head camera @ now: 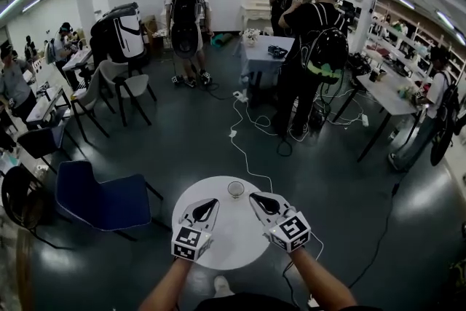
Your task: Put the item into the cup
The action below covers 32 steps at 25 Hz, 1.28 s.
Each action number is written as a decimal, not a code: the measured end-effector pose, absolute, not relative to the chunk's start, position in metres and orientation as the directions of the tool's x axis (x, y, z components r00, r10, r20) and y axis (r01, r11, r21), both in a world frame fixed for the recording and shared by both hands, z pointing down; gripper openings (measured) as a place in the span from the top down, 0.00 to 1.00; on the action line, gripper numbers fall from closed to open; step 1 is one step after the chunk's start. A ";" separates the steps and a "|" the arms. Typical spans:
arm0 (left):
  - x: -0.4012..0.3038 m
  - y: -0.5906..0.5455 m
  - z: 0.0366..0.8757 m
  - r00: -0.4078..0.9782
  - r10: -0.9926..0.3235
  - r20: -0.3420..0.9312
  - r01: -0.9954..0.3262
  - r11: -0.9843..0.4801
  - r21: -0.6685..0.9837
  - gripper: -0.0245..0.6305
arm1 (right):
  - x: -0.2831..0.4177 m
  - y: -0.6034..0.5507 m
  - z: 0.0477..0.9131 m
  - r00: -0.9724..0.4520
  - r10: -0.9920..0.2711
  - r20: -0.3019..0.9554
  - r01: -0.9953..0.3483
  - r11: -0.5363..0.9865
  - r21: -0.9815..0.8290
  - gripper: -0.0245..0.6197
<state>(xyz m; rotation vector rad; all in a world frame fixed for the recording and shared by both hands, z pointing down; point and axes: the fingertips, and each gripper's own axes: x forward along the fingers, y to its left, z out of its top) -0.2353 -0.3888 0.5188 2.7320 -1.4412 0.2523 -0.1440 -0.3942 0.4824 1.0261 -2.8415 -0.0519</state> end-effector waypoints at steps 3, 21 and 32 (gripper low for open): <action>-0.228 -0.369 0.517 0.547 -0.821 0.167 -0.828 -0.560 -0.042 0.94 | -0.135 -0.375 0.480 -0.767 -0.635 0.094 -0.631 0.772 0.071 0.94; -0.177 -0.245 0.483 0.510 -0.852 0.118 -0.850 -0.521 -0.085 0.94 | -0.083 -0.252 0.456 -0.792 -0.608 0.058 -0.600 0.793 0.105 0.94; -0.136 -0.172 0.468 0.483 -0.868 0.114 -0.866 -0.493 -0.085 0.94 | -0.045 -0.183 0.452 -0.807 -0.587 0.066 -0.578 0.807 0.119 0.94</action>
